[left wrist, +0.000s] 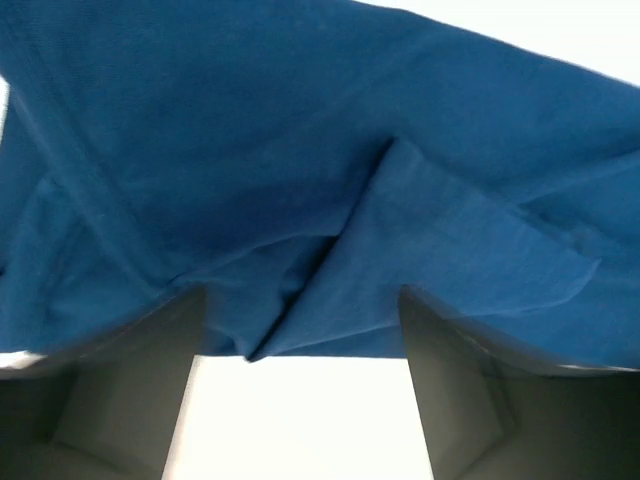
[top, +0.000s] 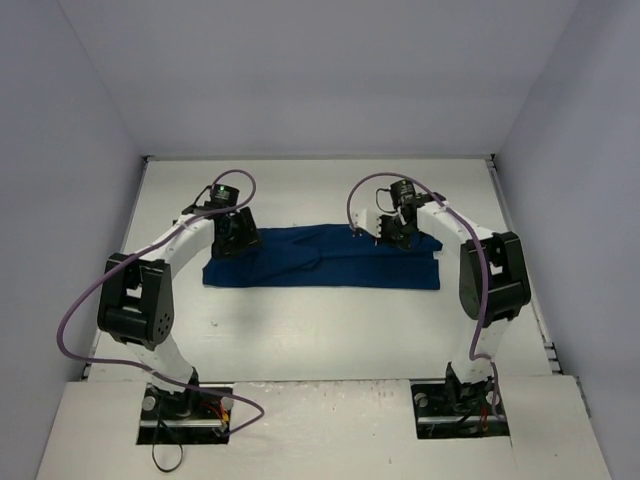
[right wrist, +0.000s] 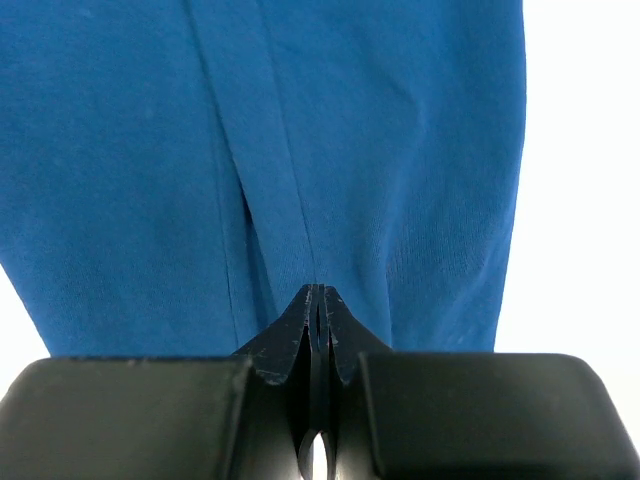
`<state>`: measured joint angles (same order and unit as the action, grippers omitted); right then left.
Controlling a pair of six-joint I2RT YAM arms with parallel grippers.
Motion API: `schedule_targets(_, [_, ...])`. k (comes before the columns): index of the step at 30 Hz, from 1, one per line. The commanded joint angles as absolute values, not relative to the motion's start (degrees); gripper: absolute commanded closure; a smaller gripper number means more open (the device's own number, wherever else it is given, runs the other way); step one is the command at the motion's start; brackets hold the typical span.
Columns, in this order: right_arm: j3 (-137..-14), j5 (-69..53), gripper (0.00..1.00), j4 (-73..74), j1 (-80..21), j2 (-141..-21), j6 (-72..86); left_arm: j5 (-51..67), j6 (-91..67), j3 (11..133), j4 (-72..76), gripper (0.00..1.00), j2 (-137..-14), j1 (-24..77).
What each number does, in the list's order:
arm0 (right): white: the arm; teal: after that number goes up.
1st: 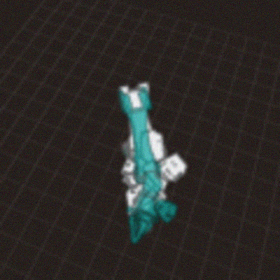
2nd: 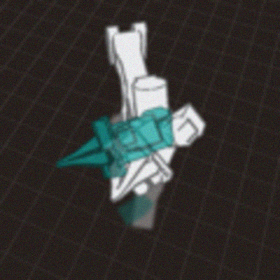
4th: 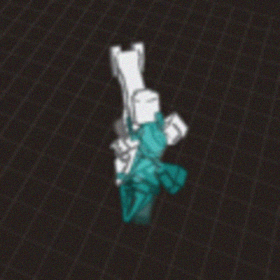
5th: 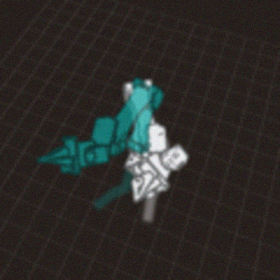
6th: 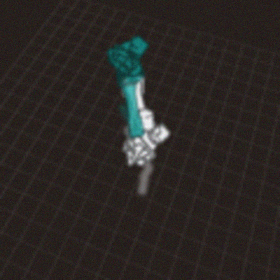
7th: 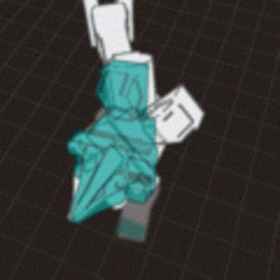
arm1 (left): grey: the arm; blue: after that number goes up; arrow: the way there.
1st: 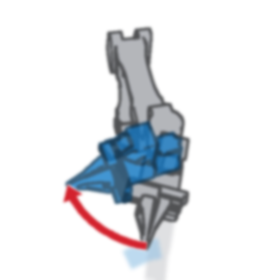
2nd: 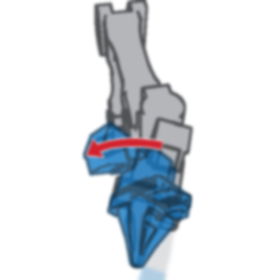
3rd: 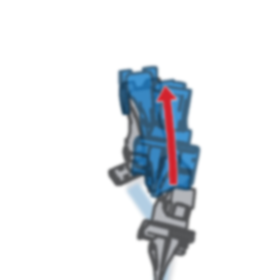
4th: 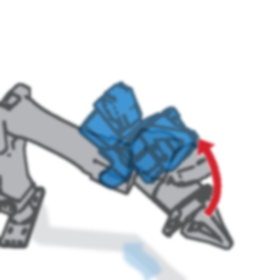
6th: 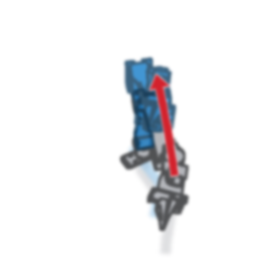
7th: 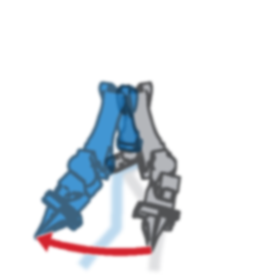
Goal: Fold and stack the t-shirts
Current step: Rotate the tshirt 90 degrees
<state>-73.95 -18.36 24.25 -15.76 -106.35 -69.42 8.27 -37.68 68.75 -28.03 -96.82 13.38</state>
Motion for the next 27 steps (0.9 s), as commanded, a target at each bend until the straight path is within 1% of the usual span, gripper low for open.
schedule_targets(1, [-75.8, -19.8, 1.00, 25.3, -17.4, -106.4, -73.9, 12.0, -41.0, 68.9, -21.3, 0.67, -96.4, 13.4])
schedule_targets(2, [-75.9, -19.8, 1.00, 25.4, -17.7, -106.0, -73.6, 13.4, -41.6, 68.3, -20.0, 0.84, -95.4, 13.5])
schedule_targets(3, [-75.9, -20.1, 1.00, 25.4, -18.0, -105.3, -73.4, 15.0, -41.9, 67.8, -18.6, 0.94, -94.7, 13.7])
schedule_targets(4, [-75.9, -20.1, 1.00, 25.5, -18.2, -103.9, -73.4, 16.7, -42.1, 67.7, -18.6, 1.00, -93.5, 14.2])
schedule_targets(8, [-75.7, -21.6, 1.00, 25.3, -19.8, -99.6, -72.8, 16.9, -43.1, 66.5, -19.3, 1.00, -92.0, 15.6])
schedule_targets(10, [-75.8, -21.0, 1.00, 25.3, -20.0, -99.3, -74.2, 16.2, -43.9, 65.8, -19.6, 1.00, -93.1, 15.6])
schedule_targets(16, [-76.8, -17.6, 1.00, 25.2, -17.7, -103.9, -84.3, 13.3, -46.1, 64.6, -21.6, 1.00, -95.9, 14.3])
schedule_targets(21, [-77.0, -15.4, 1.00, 25.2, -17.6, -108.4, -88.1, 12.3, -46.6, 65.4, -23.0, 1.00, -98.8, 13.0])
schedule_targets(27, [-73.7, -11.8, 1.00, 25.3, -18.4, -112.2, -90.5, 10.5, -46.3, 67.3, -24.5, 1.00, -103.4, 10.2])
